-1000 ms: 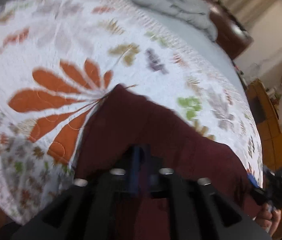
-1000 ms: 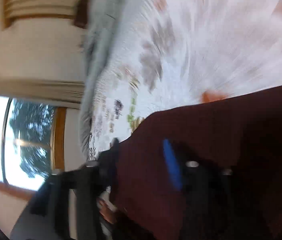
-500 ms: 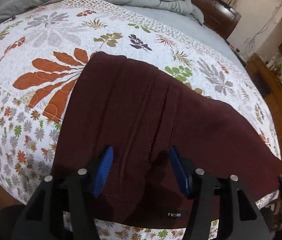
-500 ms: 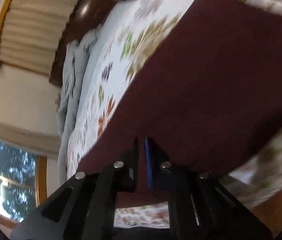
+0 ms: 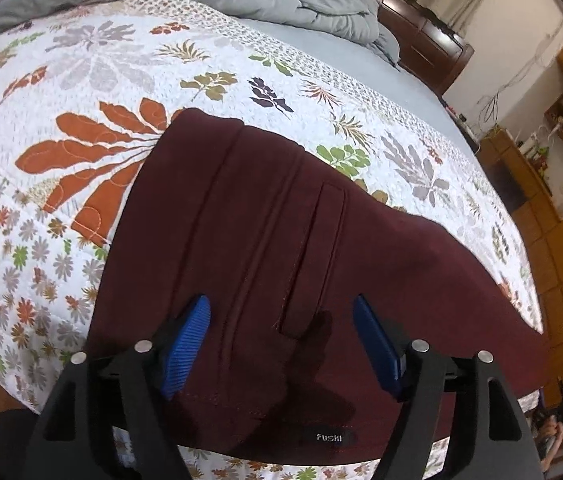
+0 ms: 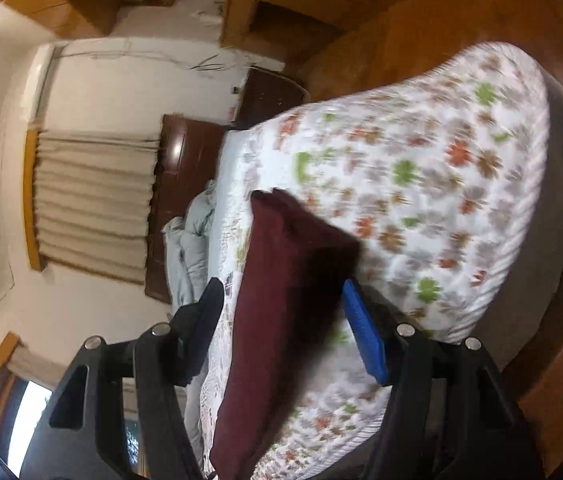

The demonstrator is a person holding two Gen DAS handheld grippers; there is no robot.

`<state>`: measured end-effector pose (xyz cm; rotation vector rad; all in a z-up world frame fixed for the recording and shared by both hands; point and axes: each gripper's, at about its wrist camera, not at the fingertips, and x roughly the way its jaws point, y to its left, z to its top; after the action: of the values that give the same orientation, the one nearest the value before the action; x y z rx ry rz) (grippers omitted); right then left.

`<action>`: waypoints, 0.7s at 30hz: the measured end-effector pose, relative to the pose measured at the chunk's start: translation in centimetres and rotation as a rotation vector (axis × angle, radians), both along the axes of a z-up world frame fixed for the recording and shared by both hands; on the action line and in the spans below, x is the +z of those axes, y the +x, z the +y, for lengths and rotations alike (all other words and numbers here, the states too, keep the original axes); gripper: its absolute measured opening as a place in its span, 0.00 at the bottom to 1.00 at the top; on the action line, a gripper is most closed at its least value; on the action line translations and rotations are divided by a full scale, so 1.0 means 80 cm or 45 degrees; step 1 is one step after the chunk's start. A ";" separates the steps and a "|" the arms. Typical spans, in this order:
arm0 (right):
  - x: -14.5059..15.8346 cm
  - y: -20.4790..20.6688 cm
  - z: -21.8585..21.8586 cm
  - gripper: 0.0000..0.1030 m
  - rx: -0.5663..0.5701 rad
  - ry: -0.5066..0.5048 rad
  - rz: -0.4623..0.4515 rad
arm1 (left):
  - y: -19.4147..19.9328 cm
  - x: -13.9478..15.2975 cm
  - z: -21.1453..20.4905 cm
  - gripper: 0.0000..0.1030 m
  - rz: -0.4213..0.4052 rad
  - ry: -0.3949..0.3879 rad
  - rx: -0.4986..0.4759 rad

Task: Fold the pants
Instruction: 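Lift the trouser leg ends upward with the right gripper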

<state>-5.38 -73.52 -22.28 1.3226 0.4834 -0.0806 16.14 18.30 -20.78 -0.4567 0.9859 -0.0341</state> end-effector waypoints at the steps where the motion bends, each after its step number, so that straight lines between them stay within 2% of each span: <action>1: -0.001 0.021 0.015 0.62 -0.012 0.006 -0.010 | 0.001 0.000 -0.002 0.73 0.002 0.014 -0.002; 5: -0.009 0.027 0.015 0.67 0.001 0.022 -0.013 | 0.003 -0.001 -0.008 0.77 0.004 0.040 -0.001; 8: -0.013 0.045 0.010 0.75 0.018 0.043 -0.048 | 0.005 -0.001 -0.016 0.79 0.008 0.085 -0.017; 11: -0.009 0.052 0.008 0.75 0.034 0.032 -0.060 | 0.004 -0.001 -0.014 0.79 0.006 0.077 -0.012; 14: -0.004 0.058 0.008 0.69 0.068 0.027 -0.088 | 0.004 0.000 -0.012 0.79 0.007 0.058 -0.002; 16: -0.002 0.058 0.007 0.69 0.079 0.015 -0.097 | 0.004 -0.001 -0.013 0.79 0.007 0.068 -0.002; 18: -0.013 0.059 0.006 0.67 0.090 0.034 -0.094 | 0.004 -0.001 -0.014 0.80 0.007 0.078 -0.001; 21: -0.021 0.055 0.009 0.68 0.092 0.079 -0.154 | 0.005 -0.001 -0.015 0.80 0.008 0.080 -0.001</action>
<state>-1.02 -72.84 -23.99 1.3606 0.4330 0.0748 16.54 17.07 -20.83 -0.3993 0.9908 -0.0021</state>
